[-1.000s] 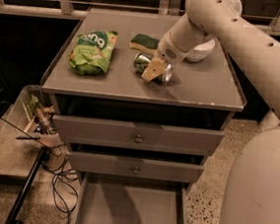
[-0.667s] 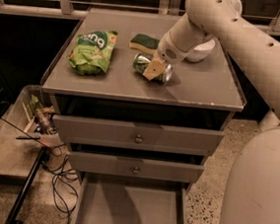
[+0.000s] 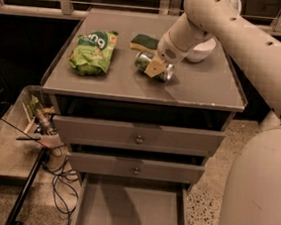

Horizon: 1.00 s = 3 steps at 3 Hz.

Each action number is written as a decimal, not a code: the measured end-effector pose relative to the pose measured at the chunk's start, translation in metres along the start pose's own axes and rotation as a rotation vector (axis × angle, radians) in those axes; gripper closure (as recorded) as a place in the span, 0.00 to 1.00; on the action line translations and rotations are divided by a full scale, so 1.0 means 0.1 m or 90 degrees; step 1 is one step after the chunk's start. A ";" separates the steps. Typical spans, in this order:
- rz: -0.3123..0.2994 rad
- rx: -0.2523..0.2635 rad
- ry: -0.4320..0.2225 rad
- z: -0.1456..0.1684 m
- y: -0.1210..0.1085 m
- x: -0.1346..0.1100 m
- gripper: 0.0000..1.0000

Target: Place green can into bottom drawer

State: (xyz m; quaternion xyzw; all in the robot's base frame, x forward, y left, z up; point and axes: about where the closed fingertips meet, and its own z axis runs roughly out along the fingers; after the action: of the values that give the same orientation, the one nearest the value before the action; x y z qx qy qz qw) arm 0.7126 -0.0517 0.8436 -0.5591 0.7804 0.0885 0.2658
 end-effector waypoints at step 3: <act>0.009 0.054 -0.073 -0.78 0.18 0.23 1.00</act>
Offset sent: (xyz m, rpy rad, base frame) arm -0.0483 -0.0632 0.0729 0.0867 -0.1451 -0.0540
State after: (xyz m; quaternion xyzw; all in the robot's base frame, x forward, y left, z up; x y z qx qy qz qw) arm 0.6661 -0.0986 0.8946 -0.5360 0.7707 0.0891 0.3328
